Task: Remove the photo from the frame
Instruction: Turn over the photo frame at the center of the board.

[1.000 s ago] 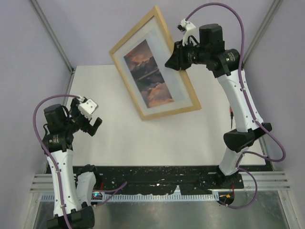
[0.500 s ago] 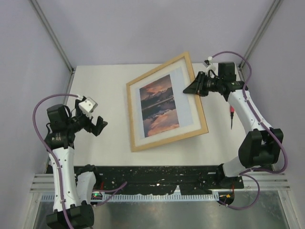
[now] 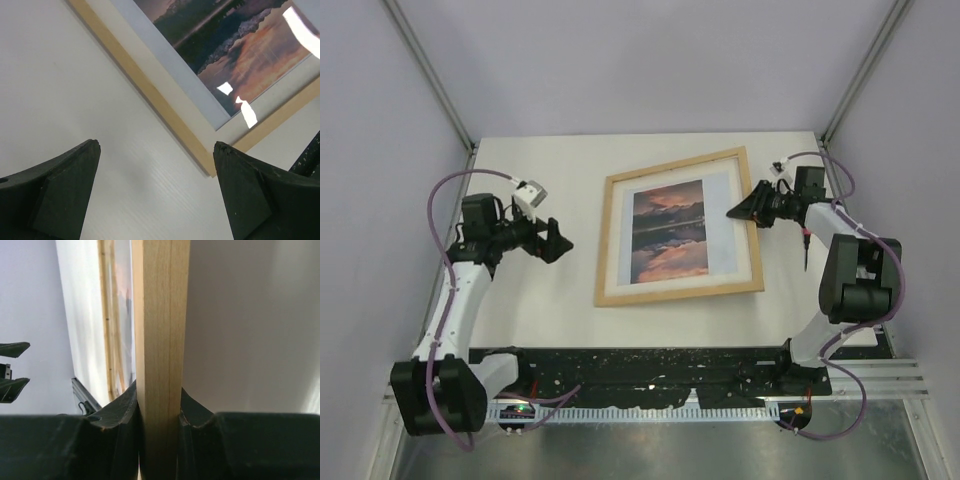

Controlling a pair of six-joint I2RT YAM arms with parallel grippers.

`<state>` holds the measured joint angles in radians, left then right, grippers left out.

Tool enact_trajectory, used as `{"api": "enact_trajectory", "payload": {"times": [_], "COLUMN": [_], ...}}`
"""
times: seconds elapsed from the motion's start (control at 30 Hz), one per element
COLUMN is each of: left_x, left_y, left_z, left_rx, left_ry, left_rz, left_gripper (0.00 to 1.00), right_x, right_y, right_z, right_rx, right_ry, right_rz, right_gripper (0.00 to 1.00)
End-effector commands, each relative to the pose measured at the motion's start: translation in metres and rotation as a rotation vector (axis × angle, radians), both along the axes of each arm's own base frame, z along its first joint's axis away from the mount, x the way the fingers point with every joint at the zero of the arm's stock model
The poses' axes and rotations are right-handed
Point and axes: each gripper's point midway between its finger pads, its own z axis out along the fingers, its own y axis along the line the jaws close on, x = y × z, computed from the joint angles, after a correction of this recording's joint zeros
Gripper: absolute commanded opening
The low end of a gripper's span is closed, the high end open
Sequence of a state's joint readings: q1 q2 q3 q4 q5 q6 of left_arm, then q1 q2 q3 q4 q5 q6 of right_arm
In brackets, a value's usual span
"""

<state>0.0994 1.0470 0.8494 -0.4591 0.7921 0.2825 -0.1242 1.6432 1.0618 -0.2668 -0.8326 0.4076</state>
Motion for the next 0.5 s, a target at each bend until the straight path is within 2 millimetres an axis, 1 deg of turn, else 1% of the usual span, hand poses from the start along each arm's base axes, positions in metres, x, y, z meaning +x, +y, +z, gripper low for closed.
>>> {"api": "enact_trajectory", "payload": {"times": [0.0, 0.03, 0.07, 0.17, 0.2, 0.3, 0.37, 0.47], "left_x": [0.044, 0.051, 0.061, 0.087, 0.094, 0.106, 0.109, 0.111], "left_y": [-0.019, -0.028, -0.031, -0.036, -0.04, -0.048, -0.059, -0.072], "left_z": [-0.003, -0.007, -0.009, -0.026, -0.03, -0.044, -0.055, -0.065], "left_rx": [-0.056, -0.07, -0.084, -0.079, -0.088, -0.049, 0.007, 0.07], "left_ry": [0.02, 0.052, 0.08, 0.17, 0.199, 0.232, 0.239, 0.243], "left_rz": [0.053, 0.047, 0.057, 0.095, 0.109, 0.133, 0.13, 0.124], "left_gripper": [1.0, 1.0, 1.0, 1.0, 1.0, 1.0, 1.0, 1.0], "right_x": [0.057, 0.059, 0.06, 0.061, 0.061, 0.057, 0.054, 0.047], "right_y": [-0.04, -0.043, -0.046, -0.058, -0.062, -0.075, -0.083, -0.096], "right_z": [-0.014, -0.017, -0.029, -0.057, -0.061, -0.074, -0.078, -0.084], "right_rx": [-0.201, -0.205, -0.215, -0.26, -0.27, -0.291, -0.313, -0.364], "right_ry": [-0.213, -0.199, -0.167, -0.08, -0.069, -0.018, 0.003, 0.033], "right_rz": [-0.073, -0.081, -0.088, -0.1, -0.104, -0.11, -0.112, -0.126], "right_gripper": [0.08, 0.08, 0.08, 0.08, 0.08, 0.09, 0.09, 0.09]}}
